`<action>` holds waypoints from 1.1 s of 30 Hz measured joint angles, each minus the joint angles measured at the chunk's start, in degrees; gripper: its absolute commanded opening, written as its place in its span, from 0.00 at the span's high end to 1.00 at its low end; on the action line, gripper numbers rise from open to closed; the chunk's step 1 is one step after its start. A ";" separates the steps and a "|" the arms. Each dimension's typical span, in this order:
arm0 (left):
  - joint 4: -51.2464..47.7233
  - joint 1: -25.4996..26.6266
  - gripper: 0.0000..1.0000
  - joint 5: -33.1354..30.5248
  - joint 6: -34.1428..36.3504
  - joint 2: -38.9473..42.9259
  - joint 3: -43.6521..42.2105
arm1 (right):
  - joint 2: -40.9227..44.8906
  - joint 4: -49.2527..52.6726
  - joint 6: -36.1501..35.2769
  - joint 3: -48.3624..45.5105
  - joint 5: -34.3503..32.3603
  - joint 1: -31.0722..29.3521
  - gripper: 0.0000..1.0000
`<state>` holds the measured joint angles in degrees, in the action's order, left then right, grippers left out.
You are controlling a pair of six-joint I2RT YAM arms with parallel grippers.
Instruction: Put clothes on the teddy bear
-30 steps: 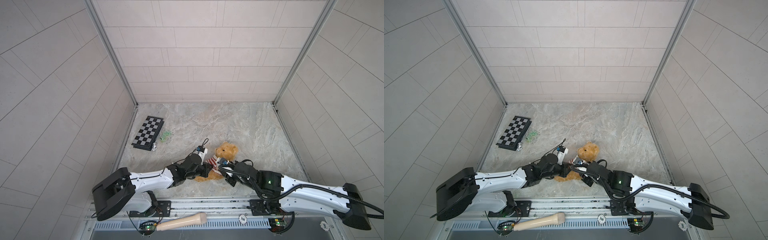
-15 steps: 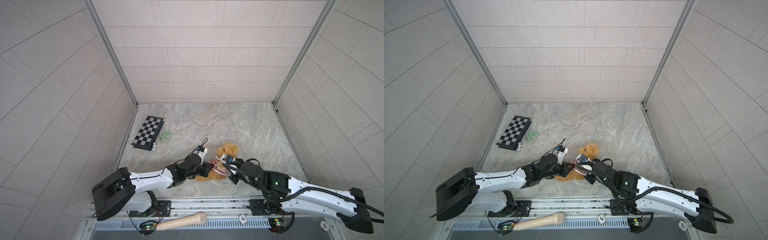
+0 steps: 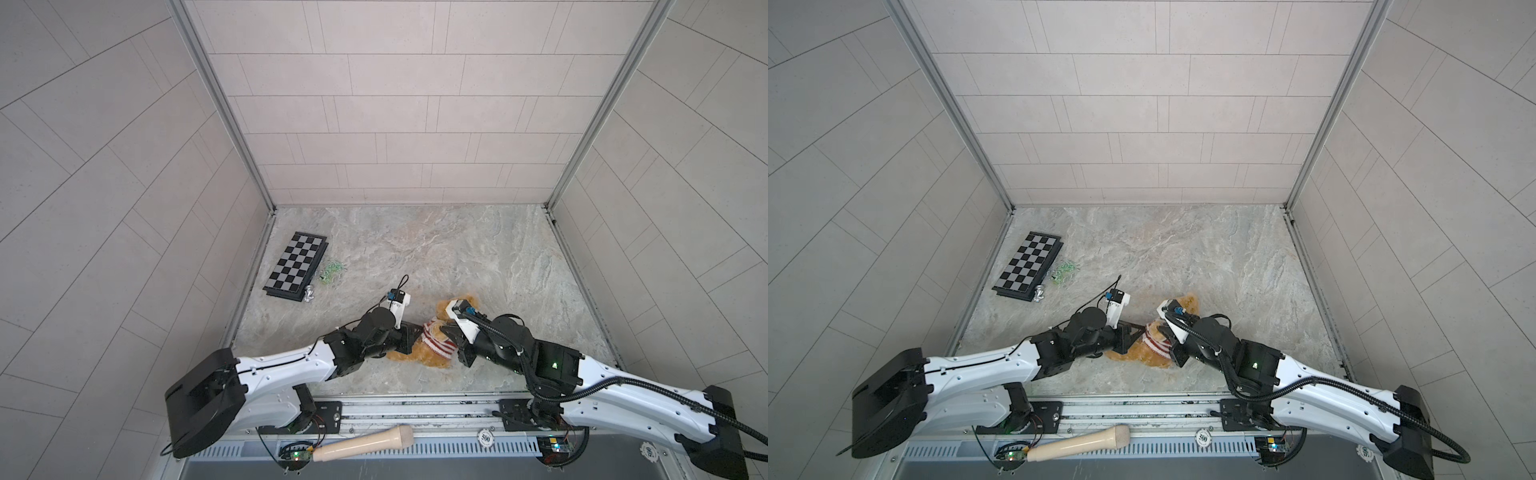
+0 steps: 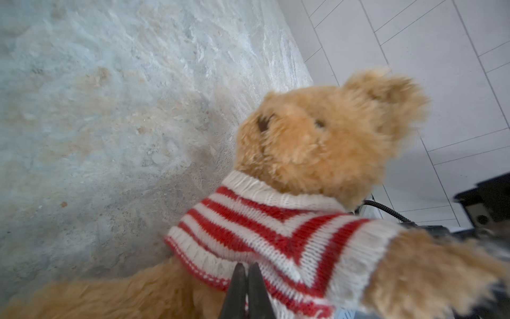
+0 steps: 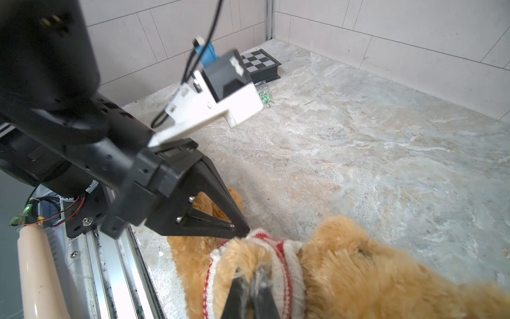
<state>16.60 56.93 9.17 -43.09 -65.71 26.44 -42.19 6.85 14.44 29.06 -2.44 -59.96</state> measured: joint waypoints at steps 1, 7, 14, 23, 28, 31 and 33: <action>-0.28 0.20 0.67 -0.17 0.31 0.63 0.00 | -0.22 -0.22 0.24 -0.22 -0.09 0.42 0.98; -2.01 2.75 0.50 -0.35 2.84 -0.37 2.08 | -1.16 -1.79 1.22 -0.48 0.44 2.27 0.99; -0.87 3.37 0.70 -0.13 3.15 -4.90 3.56 | -1.25 -3.48 2.38 -1.05 2.51 2.27 0.99; -0.33 2.82 1.00 -0.48 1.90 -7.45 5.11 | -0.02 -4.33 4.17 -2.03 4.22 3.06 1.00; 1.92 1.22 1.00 -0.13 0.09 -7.58 4.20 | 1.95 -4.44 7.28 -2.27 7.67 5.35 1.00; 3.04 0.74 1.00 0.11 -0.57 -7.43 3.45 | 2.05 -5.68 9.73 -2.71 9.97 6.27 1.00; 3.26 0.44 1.00 0.26 -0.85 -7.26 3.10 | 2.25 -7.02 11.41 -3.58 11.50 7.15 1.00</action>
<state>19.86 57.36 9.43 -43.94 -72.97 29.54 -39.94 -0.16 25.85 25.47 9.06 -52.82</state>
